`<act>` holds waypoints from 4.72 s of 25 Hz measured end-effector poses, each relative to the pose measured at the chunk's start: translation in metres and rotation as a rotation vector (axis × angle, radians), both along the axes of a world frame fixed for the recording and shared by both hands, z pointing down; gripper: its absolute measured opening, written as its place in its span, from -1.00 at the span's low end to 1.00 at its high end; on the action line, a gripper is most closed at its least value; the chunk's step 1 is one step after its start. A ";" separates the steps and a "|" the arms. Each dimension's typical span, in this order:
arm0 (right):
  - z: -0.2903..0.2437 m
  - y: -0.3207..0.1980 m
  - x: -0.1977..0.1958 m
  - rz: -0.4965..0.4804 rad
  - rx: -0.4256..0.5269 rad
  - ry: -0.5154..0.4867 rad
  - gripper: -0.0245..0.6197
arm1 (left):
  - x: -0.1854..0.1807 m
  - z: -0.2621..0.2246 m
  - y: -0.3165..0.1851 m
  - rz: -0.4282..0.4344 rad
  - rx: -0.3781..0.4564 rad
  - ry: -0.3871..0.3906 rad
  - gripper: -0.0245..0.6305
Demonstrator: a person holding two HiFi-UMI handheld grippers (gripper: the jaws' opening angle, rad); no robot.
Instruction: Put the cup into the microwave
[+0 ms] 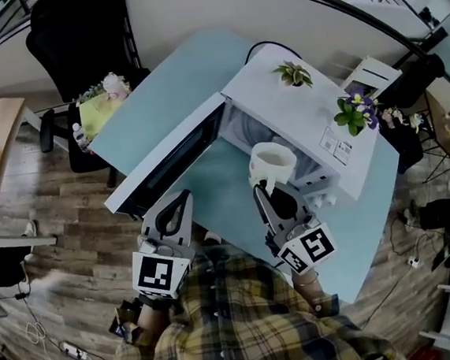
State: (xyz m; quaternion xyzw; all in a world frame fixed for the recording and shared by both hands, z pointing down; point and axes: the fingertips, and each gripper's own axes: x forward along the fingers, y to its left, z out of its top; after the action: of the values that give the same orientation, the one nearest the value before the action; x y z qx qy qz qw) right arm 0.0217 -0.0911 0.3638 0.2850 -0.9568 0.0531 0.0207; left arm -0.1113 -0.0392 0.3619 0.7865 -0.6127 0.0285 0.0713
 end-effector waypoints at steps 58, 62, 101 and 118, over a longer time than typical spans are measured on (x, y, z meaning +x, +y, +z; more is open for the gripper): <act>0.090 -0.071 0.018 0.257 -0.047 0.059 -0.77 | 0.079 0.087 -0.081 0.425 -0.164 0.023 -0.95; 0.096 -0.082 0.015 0.271 -0.040 0.056 -0.77 | 0.083 0.092 -0.085 0.427 -0.164 0.027 -0.95; 0.144 -0.134 0.023 0.409 0.065 0.181 -0.77 | 0.092 0.115 -0.078 0.446 -0.203 0.045 -0.95; 0.172 -0.166 0.016 0.512 0.012 0.215 -0.76 | 0.086 0.116 -0.075 0.434 -0.204 0.051 -0.95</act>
State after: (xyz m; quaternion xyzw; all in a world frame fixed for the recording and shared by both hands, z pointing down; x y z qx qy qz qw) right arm 0.0375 -0.2575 0.5354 0.5215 -0.8463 0.0204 0.1064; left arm -0.0256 -0.1144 0.4782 0.8890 -0.4212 0.0849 0.1582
